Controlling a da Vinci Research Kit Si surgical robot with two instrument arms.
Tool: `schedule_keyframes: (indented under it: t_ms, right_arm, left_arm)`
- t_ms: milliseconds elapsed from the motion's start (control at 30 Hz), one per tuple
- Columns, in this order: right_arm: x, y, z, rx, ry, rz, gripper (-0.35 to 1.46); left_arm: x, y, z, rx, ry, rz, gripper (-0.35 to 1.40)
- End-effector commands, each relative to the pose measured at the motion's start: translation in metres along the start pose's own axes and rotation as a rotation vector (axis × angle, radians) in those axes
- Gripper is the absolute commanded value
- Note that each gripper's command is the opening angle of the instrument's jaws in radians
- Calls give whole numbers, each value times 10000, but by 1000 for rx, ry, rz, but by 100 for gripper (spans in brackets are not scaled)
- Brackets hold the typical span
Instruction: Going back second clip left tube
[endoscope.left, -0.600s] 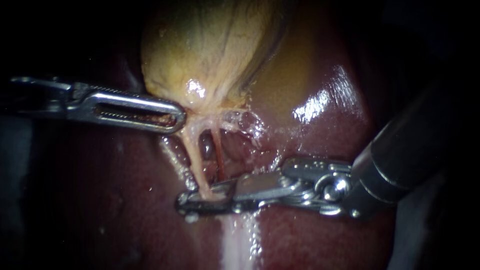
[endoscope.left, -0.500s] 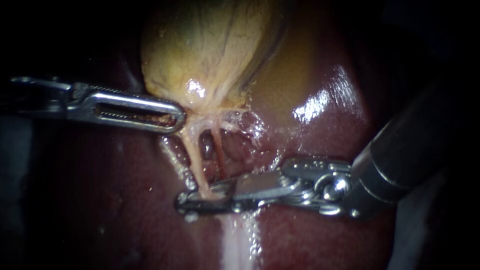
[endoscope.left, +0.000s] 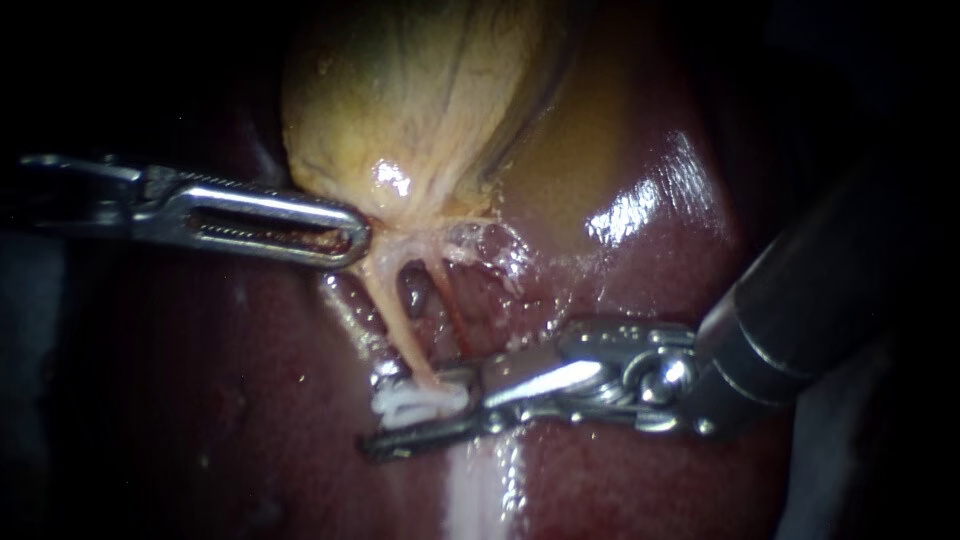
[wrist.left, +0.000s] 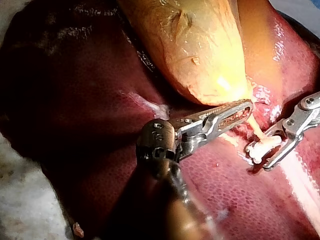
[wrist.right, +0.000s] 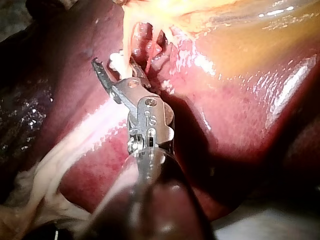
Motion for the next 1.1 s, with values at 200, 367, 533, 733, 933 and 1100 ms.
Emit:
schedule_keyframes:
  t_ms: [200, 367, 533, 733, 933, 1100]
  right_arm:
    - [5, 2, -7, -7, 15, -29, 49]
    - [8, 0, -18, -5, 14, -43, 49]
    - [11, -6, -38, 4, 11, -69, 49]
    - [18, -13, -75, 24, 18, -107, 49]
    - [33, -25, -116, 32, 20, -170, 49]
    - [41, -26, -149, 11, 26, -205, 49]
  left_arm:
    - [0, 0, -1, -1, 0, 0, -35]
    - [0, 0, -1, 1, 2, 0, -35]
    - [0, 0, -1, 1, 1, 1, -35]
    - [0, -1, -2, 1, 1, 1, -35]
    - [0, -2, -2, 1, 1, 1, -35]
    - [0, -2, -1, 1, 1, 1, -35]
